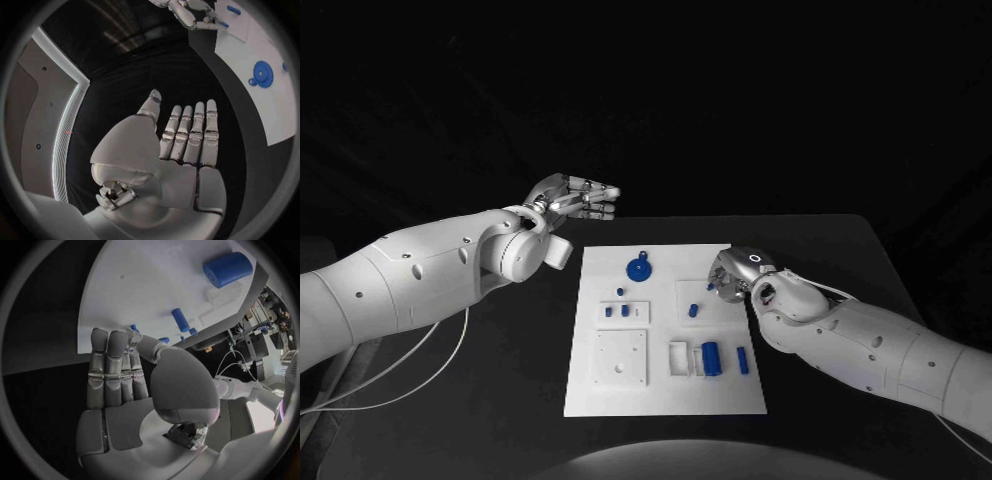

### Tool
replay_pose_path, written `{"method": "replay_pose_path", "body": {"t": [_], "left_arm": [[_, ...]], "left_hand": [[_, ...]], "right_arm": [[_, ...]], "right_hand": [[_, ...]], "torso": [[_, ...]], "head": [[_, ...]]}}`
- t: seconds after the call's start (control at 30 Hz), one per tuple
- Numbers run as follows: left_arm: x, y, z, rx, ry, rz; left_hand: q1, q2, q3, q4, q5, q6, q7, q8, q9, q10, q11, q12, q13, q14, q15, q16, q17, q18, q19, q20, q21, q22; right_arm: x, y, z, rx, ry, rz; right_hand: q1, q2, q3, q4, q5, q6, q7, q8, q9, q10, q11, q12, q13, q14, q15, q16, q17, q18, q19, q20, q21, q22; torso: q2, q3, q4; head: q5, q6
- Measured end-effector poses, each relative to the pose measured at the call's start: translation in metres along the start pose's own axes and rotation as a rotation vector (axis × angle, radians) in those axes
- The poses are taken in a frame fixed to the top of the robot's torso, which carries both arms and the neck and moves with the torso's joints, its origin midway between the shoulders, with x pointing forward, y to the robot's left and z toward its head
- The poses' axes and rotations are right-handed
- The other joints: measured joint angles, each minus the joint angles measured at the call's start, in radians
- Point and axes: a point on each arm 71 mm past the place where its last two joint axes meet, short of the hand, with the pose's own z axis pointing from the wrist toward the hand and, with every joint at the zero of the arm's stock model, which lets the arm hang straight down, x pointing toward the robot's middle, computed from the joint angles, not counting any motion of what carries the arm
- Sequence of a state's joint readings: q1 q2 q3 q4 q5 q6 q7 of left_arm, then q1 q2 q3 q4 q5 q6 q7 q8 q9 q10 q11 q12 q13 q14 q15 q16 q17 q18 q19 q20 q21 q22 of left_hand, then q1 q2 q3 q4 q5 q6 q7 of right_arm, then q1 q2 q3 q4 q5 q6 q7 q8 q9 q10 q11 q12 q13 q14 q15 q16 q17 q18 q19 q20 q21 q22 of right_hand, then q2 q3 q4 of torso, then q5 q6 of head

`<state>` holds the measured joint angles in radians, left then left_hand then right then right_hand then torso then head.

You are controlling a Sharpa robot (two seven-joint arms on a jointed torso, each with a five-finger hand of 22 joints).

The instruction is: Assemble the parts on the task board

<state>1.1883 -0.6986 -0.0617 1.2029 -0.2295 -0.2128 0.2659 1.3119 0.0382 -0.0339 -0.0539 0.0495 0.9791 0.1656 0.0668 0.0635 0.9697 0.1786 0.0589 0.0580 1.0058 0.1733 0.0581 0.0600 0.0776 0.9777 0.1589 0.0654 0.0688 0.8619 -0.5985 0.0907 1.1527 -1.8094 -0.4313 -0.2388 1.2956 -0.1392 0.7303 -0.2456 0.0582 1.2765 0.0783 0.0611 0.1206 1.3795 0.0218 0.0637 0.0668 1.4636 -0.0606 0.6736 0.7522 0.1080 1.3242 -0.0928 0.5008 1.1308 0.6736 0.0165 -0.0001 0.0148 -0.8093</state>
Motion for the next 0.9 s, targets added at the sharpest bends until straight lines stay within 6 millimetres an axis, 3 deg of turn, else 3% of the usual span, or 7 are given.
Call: {"method": "replay_pose_path", "body": {"t": [0.33,0.6,0.67,0.8,0.9], "left_arm": [[-0.011,0.003,0.002,-0.006,-0.029,0.014],[-0.014,0.004,0.002,-0.008,-0.036,0.017],[-0.014,0.004,0.002,-0.008,-0.037,0.018],[-0.015,0.004,0.002,-0.008,-0.037,0.018],[-0.015,0.004,0.002,-0.008,-0.037,0.018]], "left_hand": [[0.0,0.0,0.0,0.0,0.0,0.0,0.0,0.0,0.0,0.0,0.0,0.0,0.0,0.0,0.0,0.0,0.0,0.0,0.0,0.0,0.0,0.0],[0.0,0.0,0.0,0.0,0.0,0.0,0.0,0.0,0.0,0.0,0.0,0.0,0.0,0.0,0.0,0.0,0.0,0.0,0.0,0.0,0.0,0.0],[0.0,0.0,0.0,0.0,0.0,0.0,0.0,0.0,0.0,0.0,0.0,0.0,0.0,0.0,0.0,0.0,0.0,0.0,0.0,0.0,0.0,0.0],[0.0,0.0,0.0,0.0,0.0,0.0,0.0,0.0,0.0,0.0,0.0,0.0,0.0,0.0,0.0,0.0,0.0,0.0,-0.004,0.004,0.0,0.0],[0.0,0.0,0.0,0.0,0.0,0.0,0.0,0.0,0.0,0.0,0.0,0.0,0.0,0.0,0.0,0.0,0.0,0.0,-0.004,0.004,0.0,0.0]], "right_arm": [[-0.016,-0.002,-0.001,0.004,-0.082,0.06],[-0.03,-0.002,-0.002,0.002,-0.114,0.126],[-0.03,-0.002,-0.002,0.005,-0.108,0.134],[-0.028,-0.003,-0.001,0.011,-0.074,0.134],[-0.024,-0.004,0.0,0.018,-0.035,0.125]], "right_hand": [[0.0,0.0,-0.003,0.003,0.0,0.005,-0.005,0.0,-0.006,0.0,0.0,0.0,-0.003,-0.004,-0.004,0.01,-0.005,-0.001,0.021,0.0,-0.034,0.041],[0.0,0.0,-0.012,0.0,0.0,0.005,-0.005,0.0,-0.006,0.0,0.0,0.0,-0.003,-0.004,-0.004,0.015,-0.014,-0.001,0.029,0.0,-0.073,0.074],[-0.001,-0.001,-0.015,-0.001,0.014,-0.004,0.002,0.0,-0.01,-0.016,0.01,0.0,-0.003,-0.008,-0.004,0.009,-0.02,-0.001,0.029,0.001,-0.085,0.08],[-0.029,-0.028,-0.082,0.017,0.089,-0.079,0.02,0.0,-0.034,-0.096,0.028,0.0,-0.005,-0.024,0.009,-0.002,-0.029,-0.001,0.012,0.016,-0.109,0.079],[-0.037,-0.037,-0.15,0.035,0.083,-0.134,0.028,0.0,-0.053,-0.138,0.038,0.0,-0.005,-0.03,0.014,-0.003,-0.039,-0.001,0.017,0.026,-0.144,0.059]], "torso": [[0.0,0.0018,-0.001],[-0.001,0.0009,-0.0006],[-0.001,0.0,-0.0005],[-0.001,-0.0007,0.0002],[-0.001,-0.0013,0.001]], "head": [[0.0,0.001],[-0.003,0.001],[-0.003,0.001],[-0.004,0.001],[-0.005,0.001]]}}
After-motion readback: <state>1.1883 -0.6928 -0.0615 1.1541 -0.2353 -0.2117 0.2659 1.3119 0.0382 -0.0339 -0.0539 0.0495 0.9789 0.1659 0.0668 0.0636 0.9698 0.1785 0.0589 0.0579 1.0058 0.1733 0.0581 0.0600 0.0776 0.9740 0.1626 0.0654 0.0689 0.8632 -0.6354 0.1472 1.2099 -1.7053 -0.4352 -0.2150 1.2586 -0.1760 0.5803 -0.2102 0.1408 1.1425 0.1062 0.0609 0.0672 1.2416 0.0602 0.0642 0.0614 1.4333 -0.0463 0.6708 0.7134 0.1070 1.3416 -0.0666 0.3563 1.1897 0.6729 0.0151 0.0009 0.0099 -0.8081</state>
